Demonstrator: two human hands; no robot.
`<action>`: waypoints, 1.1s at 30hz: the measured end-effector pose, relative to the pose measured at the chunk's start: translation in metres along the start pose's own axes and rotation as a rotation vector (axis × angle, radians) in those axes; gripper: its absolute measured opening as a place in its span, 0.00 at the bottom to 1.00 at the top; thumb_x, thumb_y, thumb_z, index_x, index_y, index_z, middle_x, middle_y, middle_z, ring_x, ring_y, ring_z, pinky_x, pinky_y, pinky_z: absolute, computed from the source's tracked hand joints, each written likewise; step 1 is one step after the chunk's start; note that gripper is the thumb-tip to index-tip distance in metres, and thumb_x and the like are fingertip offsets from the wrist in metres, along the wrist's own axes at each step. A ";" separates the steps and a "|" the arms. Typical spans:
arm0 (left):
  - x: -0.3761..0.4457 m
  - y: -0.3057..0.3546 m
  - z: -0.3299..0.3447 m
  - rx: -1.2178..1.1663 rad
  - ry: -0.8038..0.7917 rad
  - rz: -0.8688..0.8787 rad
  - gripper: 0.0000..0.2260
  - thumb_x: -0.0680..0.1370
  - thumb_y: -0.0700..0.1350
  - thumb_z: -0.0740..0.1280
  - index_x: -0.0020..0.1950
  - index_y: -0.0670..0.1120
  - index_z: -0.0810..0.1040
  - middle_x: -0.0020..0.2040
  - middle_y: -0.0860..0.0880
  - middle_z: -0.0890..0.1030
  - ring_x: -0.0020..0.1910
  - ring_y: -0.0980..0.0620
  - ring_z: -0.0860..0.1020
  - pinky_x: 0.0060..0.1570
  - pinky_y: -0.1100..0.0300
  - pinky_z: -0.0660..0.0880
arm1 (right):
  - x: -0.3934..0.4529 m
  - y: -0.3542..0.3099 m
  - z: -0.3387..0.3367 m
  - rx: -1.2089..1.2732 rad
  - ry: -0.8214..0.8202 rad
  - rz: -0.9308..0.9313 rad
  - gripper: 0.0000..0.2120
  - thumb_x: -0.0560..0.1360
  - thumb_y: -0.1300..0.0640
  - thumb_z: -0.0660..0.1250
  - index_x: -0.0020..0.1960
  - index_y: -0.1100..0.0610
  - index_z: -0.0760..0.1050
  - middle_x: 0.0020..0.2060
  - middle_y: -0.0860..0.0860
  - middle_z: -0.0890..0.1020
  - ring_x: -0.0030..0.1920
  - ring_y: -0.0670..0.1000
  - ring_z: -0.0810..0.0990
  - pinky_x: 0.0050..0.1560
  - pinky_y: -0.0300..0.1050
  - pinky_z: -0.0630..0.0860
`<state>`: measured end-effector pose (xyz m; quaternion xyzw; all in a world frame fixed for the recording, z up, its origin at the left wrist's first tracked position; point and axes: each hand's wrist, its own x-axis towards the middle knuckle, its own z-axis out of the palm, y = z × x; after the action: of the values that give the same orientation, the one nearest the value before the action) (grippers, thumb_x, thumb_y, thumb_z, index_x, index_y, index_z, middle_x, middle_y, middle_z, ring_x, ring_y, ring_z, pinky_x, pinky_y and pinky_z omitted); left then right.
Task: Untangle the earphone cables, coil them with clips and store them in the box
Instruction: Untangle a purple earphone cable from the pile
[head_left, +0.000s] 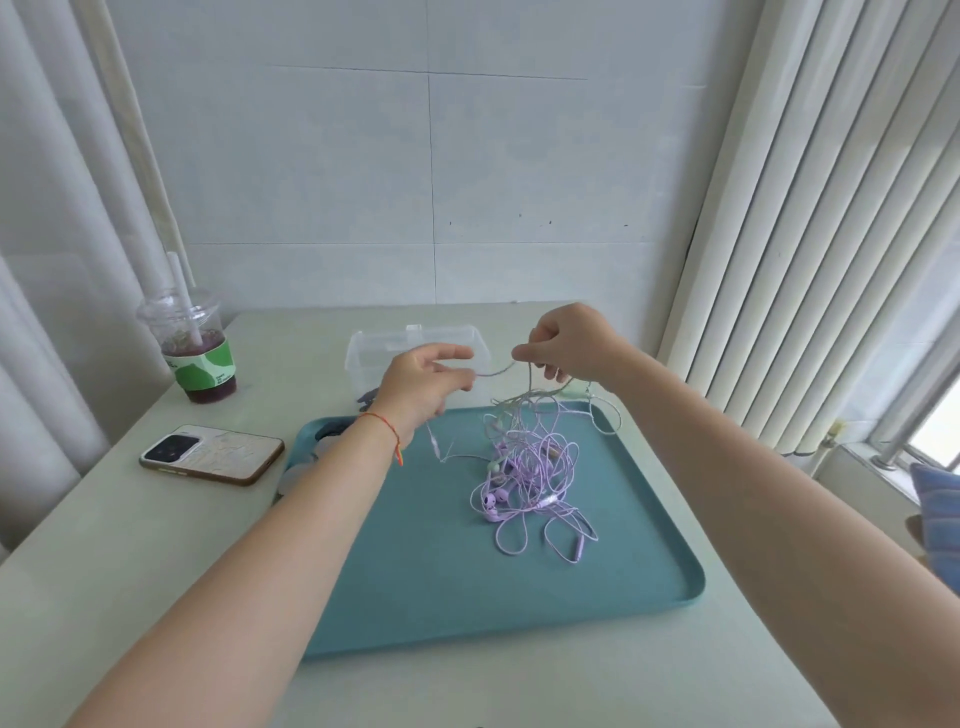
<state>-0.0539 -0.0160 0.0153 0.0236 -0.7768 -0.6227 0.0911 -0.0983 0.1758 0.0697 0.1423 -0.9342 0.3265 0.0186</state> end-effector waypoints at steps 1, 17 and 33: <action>0.000 0.001 0.005 0.042 -0.058 0.005 0.10 0.73 0.41 0.72 0.54 0.48 0.82 0.38 0.48 0.81 0.23 0.54 0.65 0.23 0.68 0.64 | -0.001 -0.002 0.001 0.036 -0.002 -0.007 0.13 0.73 0.54 0.73 0.34 0.57 0.74 0.29 0.52 0.80 0.25 0.46 0.77 0.29 0.37 0.76; 0.000 -0.015 0.041 0.677 -0.162 0.190 0.04 0.71 0.49 0.75 0.42 0.51 0.83 0.31 0.56 0.73 0.34 0.56 0.72 0.36 0.62 0.66 | -0.009 -0.008 0.000 0.394 0.029 0.011 0.08 0.83 0.59 0.52 0.50 0.64 0.66 0.37 0.65 0.83 0.28 0.60 0.82 0.23 0.45 0.77; -0.005 -0.031 0.037 0.897 -0.225 0.144 0.09 0.70 0.51 0.75 0.48 0.51 0.84 0.39 0.52 0.78 0.40 0.52 0.76 0.39 0.62 0.68 | -0.002 -0.014 -0.009 0.251 0.446 -0.237 0.12 0.73 0.69 0.60 0.48 0.55 0.76 0.41 0.51 0.81 0.42 0.53 0.81 0.41 0.37 0.75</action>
<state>-0.0583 0.0135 -0.0235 -0.0610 -0.9740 -0.2163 0.0300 -0.0928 0.1718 0.0845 0.1762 -0.8363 0.4582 0.2440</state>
